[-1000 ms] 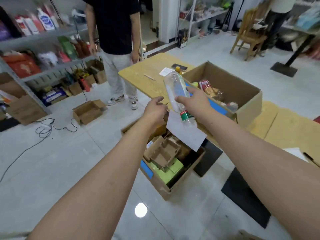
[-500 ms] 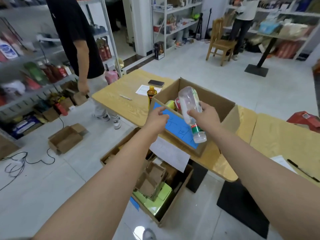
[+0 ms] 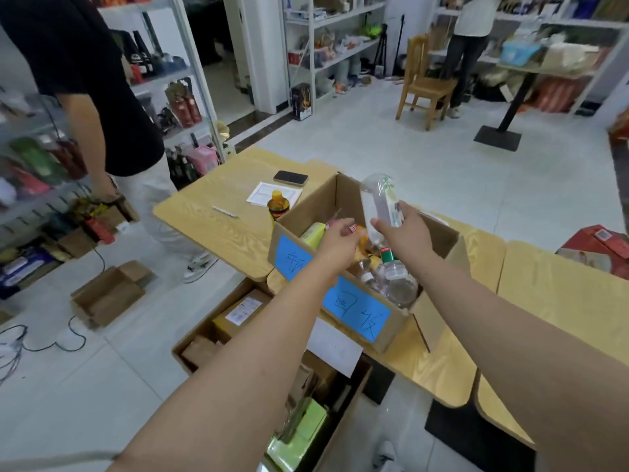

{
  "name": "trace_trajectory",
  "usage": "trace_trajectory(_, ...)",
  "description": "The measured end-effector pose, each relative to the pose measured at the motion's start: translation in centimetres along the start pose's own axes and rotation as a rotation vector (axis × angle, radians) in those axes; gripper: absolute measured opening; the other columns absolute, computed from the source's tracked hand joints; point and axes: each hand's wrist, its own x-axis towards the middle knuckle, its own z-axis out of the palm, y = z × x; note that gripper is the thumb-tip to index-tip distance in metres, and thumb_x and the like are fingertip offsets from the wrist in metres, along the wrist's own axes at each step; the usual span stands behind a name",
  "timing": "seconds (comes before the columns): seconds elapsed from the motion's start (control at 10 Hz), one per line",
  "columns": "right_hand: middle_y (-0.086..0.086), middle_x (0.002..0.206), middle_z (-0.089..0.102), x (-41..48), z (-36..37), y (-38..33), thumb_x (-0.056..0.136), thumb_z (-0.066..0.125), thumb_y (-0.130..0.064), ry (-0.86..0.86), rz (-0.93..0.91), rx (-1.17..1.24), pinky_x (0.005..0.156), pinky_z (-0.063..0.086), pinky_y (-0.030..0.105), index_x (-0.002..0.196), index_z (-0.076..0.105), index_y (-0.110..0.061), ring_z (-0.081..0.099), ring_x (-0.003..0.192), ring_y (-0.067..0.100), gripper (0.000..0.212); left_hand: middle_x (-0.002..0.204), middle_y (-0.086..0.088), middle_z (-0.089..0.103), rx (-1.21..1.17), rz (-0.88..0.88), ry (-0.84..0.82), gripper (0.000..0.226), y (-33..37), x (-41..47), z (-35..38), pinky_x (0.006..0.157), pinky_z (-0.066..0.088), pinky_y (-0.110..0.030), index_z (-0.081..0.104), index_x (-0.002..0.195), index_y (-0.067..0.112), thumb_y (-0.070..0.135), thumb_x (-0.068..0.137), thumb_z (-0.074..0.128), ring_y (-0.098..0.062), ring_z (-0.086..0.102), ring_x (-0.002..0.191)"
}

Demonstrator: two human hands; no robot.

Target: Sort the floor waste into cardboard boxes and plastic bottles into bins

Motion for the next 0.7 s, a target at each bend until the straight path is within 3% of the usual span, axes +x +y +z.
trace_trajectory(0.2,0.005,0.140,0.054,7.0,1.2,2.1,0.086,0.067,-0.043,-0.111,-0.058,-0.105,0.098,0.046,0.041,0.147,0.038,-0.021,0.052,0.126,0.030,0.071,0.135,0.002,0.052,-0.002,-0.053,0.097,0.043,0.6,4.4,1.5,0.086,0.053,-0.036,0.047,0.138,0.029,0.019,0.096,0.048,-0.014,0.061,0.100)
trace_trajectory(0.3,0.007,0.144,0.051,10.5,2.7,3.4,0.086,0.066,-0.045,-0.170,-0.070,-0.093,0.103,0.045,0.045,0.148,0.037,-0.020,0.050,0.129,0.030,0.073,0.137,0.003,0.052,-0.006,-0.073,0.145,0.043,0.9,6.2,1.6,0.100,0.048,-0.039,0.048,0.138,0.024,0.014,0.095,0.048,-0.017,0.056,0.117)
trace_trajectory(0.4,0.011,0.153,0.040,12.0,4.0,4.3,0.094,0.062,-0.038,-0.261,-0.031,-0.125,0.108,0.036,0.040,0.152,0.030,-0.013,0.041,0.138,0.030,0.071,0.133,0.003,0.056,-0.016,-0.094,0.175,0.040,0.6,6.9,1.3,0.097,0.049,-0.036,0.049,0.135,0.024,0.015,0.096,0.050,-0.016,0.057,0.115)
trace_trajectory(0.5,0.010,0.148,0.047,12.9,5.7,6.0,0.097,0.059,-0.031,-0.303,-0.011,-0.109,0.103,0.038,0.036,0.152,0.031,-0.010,0.047,0.132,0.031,0.065,0.131,0.001,0.056,-0.029,-0.122,0.187,0.038,-0.3,7.2,0.8,0.091,0.052,-0.036,0.050,0.133,0.024,0.015,0.097,0.050,-0.013,0.059,0.103)
trace_trajectory(0.7,0.011,0.148,0.047,11.8,4.6,3.5,0.094,0.058,-0.044,-0.235,0.004,0.080,0.101,0.047,0.045,0.153,0.024,-0.017,0.055,0.124,0.030,0.073,0.129,0.003,0.057,0.031,-0.072,0.172,0.042,0.3,6.9,-1.0,0.063,0.047,-0.021,0.045,0.138,0.024,0.018,0.097,0.051,-0.006,0.060,0.088)
